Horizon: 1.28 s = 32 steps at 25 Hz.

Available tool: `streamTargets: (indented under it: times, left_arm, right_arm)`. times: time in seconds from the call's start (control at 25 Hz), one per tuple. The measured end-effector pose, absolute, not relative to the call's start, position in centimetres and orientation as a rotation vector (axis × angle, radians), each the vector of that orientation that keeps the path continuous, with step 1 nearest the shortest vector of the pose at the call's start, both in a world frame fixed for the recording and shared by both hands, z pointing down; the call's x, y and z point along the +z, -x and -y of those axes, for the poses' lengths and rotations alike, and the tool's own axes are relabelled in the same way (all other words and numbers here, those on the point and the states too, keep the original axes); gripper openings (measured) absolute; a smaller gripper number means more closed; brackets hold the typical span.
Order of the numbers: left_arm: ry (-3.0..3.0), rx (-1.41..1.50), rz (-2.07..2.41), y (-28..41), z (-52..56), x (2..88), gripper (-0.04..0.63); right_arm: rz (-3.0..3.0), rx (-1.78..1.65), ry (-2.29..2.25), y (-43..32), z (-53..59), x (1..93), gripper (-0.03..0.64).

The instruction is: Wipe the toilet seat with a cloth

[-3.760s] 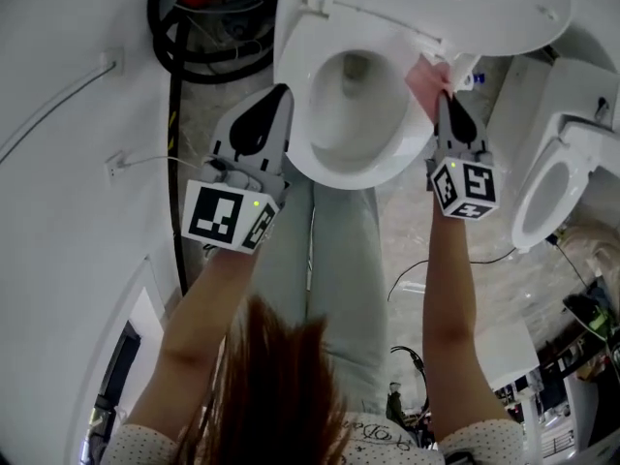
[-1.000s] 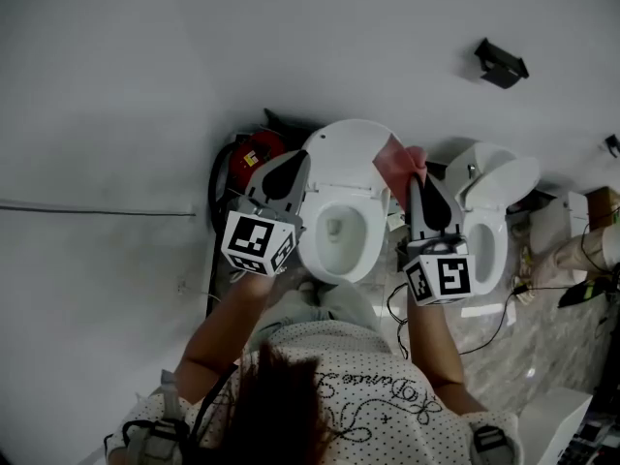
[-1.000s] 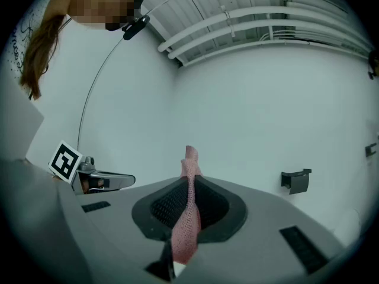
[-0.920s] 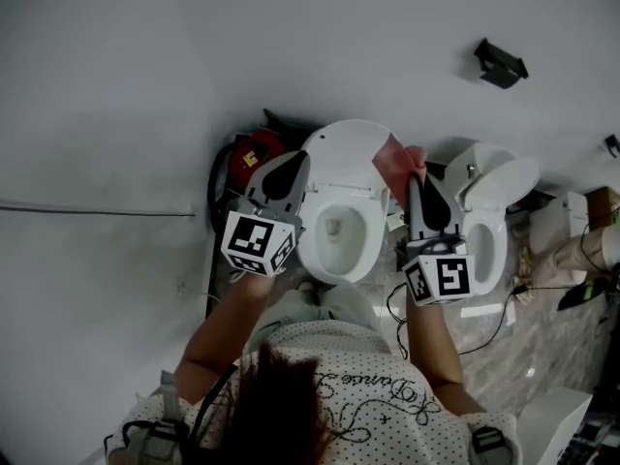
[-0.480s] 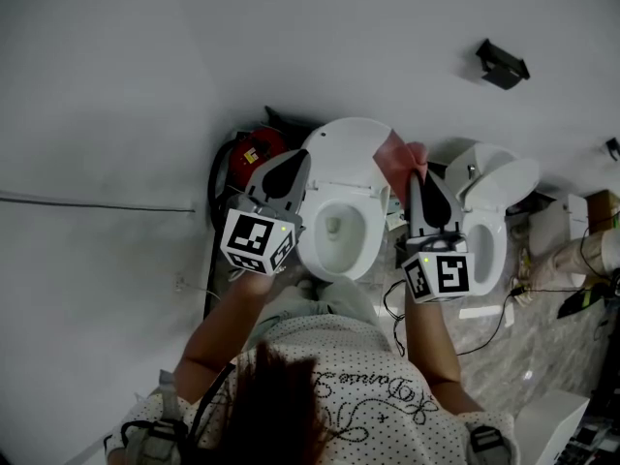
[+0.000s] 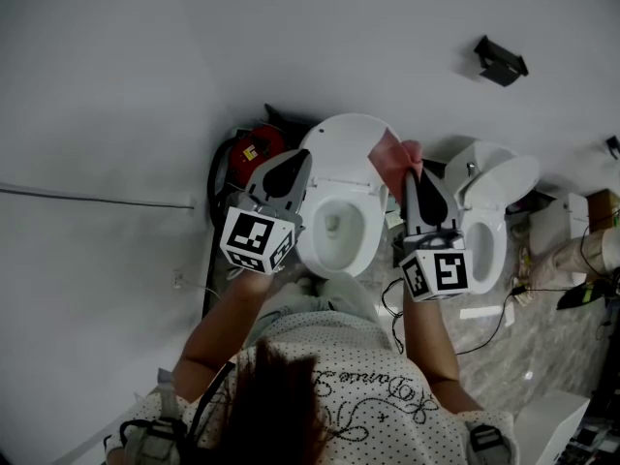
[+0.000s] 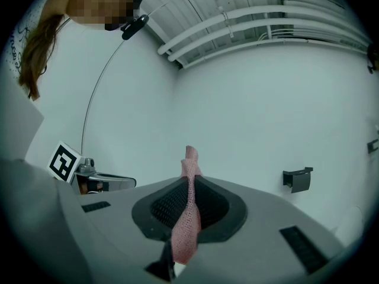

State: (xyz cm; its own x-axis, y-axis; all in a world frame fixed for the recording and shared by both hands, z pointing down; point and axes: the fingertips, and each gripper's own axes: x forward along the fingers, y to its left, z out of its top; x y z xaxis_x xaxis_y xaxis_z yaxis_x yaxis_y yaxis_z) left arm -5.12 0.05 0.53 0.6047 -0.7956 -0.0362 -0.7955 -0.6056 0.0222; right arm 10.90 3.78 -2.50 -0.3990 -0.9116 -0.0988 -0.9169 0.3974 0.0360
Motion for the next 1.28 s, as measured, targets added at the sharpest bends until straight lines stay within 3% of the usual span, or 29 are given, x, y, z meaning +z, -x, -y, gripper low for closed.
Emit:
streamTargets:
  times: [1.28]
  left_arm:
    - [-2.838, -0.049, 1.376, 4.6, -0.7, 0.4, -0.005]
  right_arm:
    - [-2.511, 0.071, 1.668, -11.2, -4.2, -2.8, 0.032]
